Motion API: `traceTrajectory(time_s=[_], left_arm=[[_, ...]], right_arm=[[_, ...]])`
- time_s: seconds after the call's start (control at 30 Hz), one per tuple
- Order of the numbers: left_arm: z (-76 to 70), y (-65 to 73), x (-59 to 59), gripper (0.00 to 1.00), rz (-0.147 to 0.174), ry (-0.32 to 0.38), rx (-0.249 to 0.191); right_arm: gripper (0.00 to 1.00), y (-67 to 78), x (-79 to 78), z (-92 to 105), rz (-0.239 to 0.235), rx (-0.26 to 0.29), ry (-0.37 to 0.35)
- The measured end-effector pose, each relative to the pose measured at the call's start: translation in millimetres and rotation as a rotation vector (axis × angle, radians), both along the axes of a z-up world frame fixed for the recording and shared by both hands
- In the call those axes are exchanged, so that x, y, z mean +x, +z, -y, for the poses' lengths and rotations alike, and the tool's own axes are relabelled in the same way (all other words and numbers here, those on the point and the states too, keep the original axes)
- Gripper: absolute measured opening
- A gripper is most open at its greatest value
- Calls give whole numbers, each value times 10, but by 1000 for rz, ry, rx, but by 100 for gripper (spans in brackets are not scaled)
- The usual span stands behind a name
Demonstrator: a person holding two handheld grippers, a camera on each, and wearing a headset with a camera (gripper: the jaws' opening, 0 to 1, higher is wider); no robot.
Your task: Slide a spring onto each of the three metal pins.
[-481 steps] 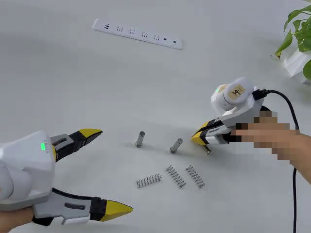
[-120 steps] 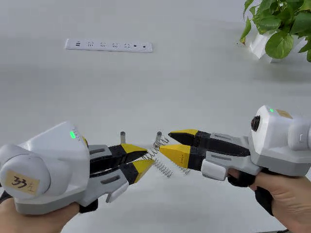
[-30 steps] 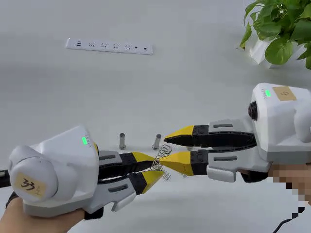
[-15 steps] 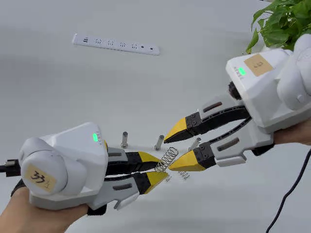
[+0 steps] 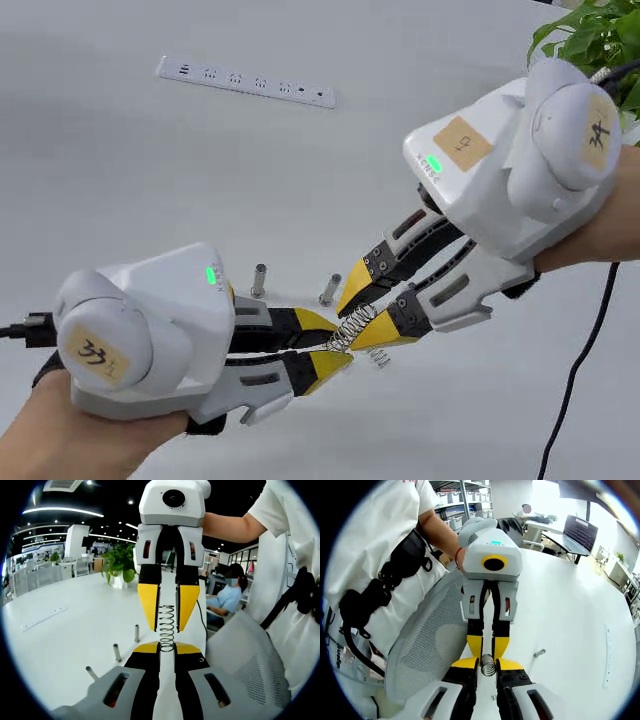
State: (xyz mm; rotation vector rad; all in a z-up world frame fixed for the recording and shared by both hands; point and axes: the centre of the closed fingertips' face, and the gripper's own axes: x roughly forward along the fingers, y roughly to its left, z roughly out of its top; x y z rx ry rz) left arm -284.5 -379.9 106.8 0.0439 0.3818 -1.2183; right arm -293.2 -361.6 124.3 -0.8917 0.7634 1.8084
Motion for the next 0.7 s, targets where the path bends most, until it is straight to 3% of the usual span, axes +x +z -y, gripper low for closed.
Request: traceTrajectory(time_s=[0.4,0.7], left_arm=[[-12,-13,-6,6,-7,5,-14],[-36,-22,-2,7,-4,9,-20]], right_arm=[[8,-55,-9,9,9,-47,52],[7,-66,-10,-17,6,-58,48]])
